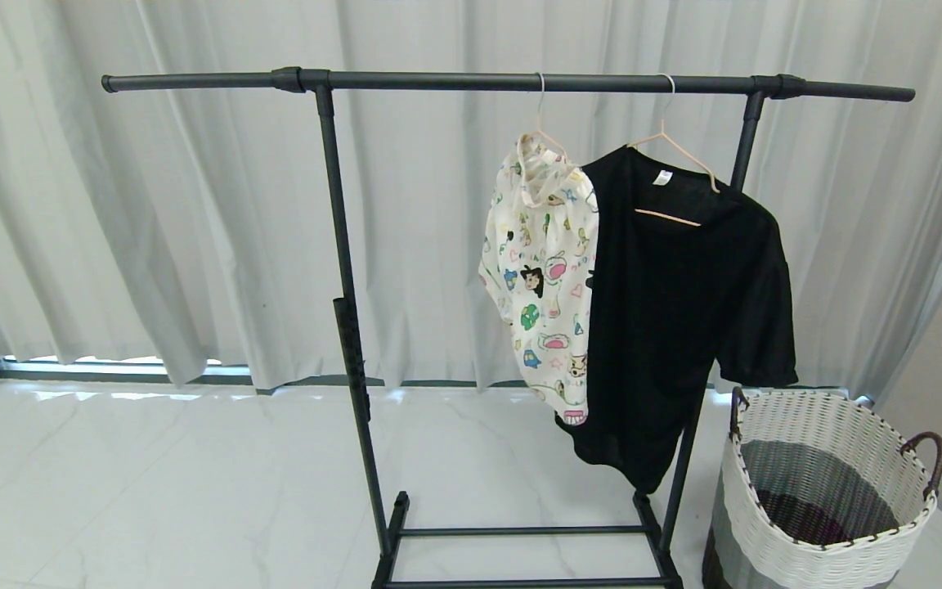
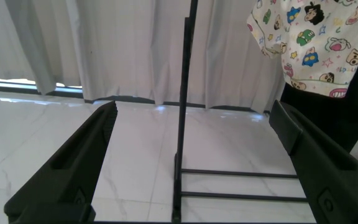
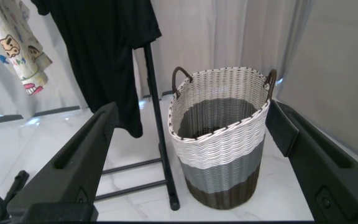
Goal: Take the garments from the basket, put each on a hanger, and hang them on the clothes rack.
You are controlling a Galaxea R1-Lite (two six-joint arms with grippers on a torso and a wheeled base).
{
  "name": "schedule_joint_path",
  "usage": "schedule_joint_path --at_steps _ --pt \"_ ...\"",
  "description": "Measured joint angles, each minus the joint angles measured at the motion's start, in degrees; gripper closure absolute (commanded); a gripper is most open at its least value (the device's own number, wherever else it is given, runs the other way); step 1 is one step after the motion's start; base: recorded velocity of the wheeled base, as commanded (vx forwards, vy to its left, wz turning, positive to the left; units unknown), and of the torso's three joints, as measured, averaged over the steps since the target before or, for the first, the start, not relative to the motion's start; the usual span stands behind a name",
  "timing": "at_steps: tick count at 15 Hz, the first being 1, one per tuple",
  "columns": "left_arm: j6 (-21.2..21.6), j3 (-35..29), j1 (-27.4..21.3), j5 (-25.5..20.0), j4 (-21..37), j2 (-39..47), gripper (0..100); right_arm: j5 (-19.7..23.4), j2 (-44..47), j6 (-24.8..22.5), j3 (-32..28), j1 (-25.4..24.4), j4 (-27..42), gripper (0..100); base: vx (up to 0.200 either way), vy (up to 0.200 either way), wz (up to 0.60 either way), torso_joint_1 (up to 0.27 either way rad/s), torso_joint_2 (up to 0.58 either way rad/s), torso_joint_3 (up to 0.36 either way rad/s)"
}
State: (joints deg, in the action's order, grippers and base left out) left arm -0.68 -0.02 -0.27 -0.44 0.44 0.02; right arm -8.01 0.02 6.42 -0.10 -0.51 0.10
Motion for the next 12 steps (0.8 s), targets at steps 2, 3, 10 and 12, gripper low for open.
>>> schedule_joint_path --at_steps 2,3,10,12 --pt "0.0 0.0 0.0 0.0 0.0 0.0 0 0.0 0.0 0.0 0.0 0.0 0.0 0 0.0 0.0 0.0 0.0 0.0 0.0" --pt "0.0 0.0 0.0 0.0 0.0 0.0 0 0.0 0.0 0.0 0.0 0.0 0.0 0 0.0 0.0 0.0 0.0 0.0 0.0" --pt "0.0 0.0 0.0 0.0 -0.1 0.0 0 0.0 0.0 -0.1 0.0 0.0 0.0 0 0.0 0.0 0.0 0.0 0.0 0.0" --pt "0.0 0.0 0.0 0.0 -0.1 0.0 0 0.0 0.0 -0.3 0.0 0.0 0.0 0 0.0 0.0 0.0 0.0 0.0 0.0"
